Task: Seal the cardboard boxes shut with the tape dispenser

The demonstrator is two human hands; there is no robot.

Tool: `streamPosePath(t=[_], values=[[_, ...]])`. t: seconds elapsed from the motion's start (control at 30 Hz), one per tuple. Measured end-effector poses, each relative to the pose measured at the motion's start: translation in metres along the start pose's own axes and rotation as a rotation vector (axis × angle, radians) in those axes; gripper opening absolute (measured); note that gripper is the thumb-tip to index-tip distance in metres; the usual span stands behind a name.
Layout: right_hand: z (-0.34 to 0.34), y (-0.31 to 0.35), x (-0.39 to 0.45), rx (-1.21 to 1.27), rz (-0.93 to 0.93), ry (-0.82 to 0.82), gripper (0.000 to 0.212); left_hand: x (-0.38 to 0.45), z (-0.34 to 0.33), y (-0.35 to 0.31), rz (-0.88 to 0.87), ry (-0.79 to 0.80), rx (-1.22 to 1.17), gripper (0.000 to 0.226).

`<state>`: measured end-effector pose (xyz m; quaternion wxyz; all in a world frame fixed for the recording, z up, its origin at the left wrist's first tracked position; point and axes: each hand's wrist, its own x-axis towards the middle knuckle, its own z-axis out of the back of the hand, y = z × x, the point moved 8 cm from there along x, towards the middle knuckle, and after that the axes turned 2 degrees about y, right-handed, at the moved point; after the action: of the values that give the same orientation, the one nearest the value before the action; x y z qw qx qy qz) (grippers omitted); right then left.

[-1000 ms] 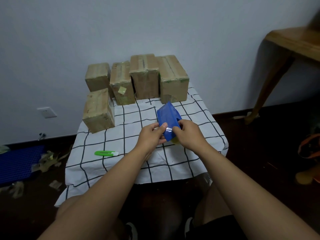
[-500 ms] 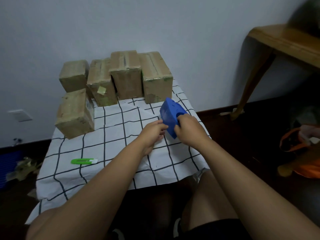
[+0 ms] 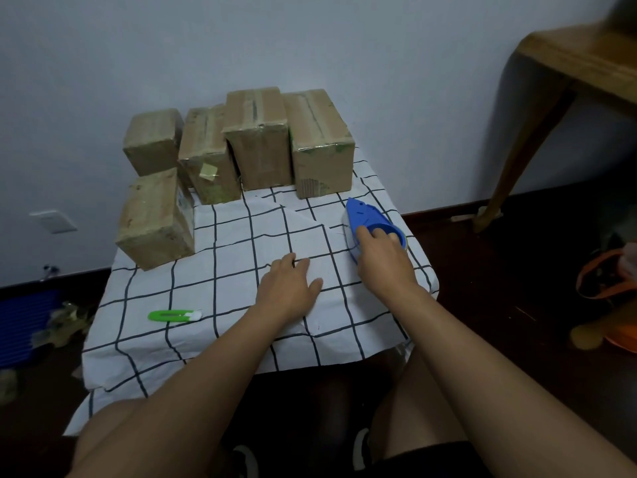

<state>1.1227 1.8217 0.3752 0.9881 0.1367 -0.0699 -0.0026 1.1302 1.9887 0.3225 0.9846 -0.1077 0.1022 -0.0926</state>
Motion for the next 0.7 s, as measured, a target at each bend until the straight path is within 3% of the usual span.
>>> streamPosePath(t=[0.23, 0.5, 0.7], values=[[0.001, 0.006, -0.003, -0.046, 0.015, 0.031, 0.031, -0.012, -0.003, -0.001, -0.032, 0.011, 0.019, 0.064], [0.005, 0.004, -0.01, -0.06, 0.023, 0.051, 0.04, -0.021, 0.004, -0.001, -0.047, 0.015, 0.008, 0.06], [0.015, 0.003, -0.017, -0.051, -0.025, 0.029, 0.029, -0.027, 0.016, 0.003, -0.059, -0.02, -0.001, 0.06]])
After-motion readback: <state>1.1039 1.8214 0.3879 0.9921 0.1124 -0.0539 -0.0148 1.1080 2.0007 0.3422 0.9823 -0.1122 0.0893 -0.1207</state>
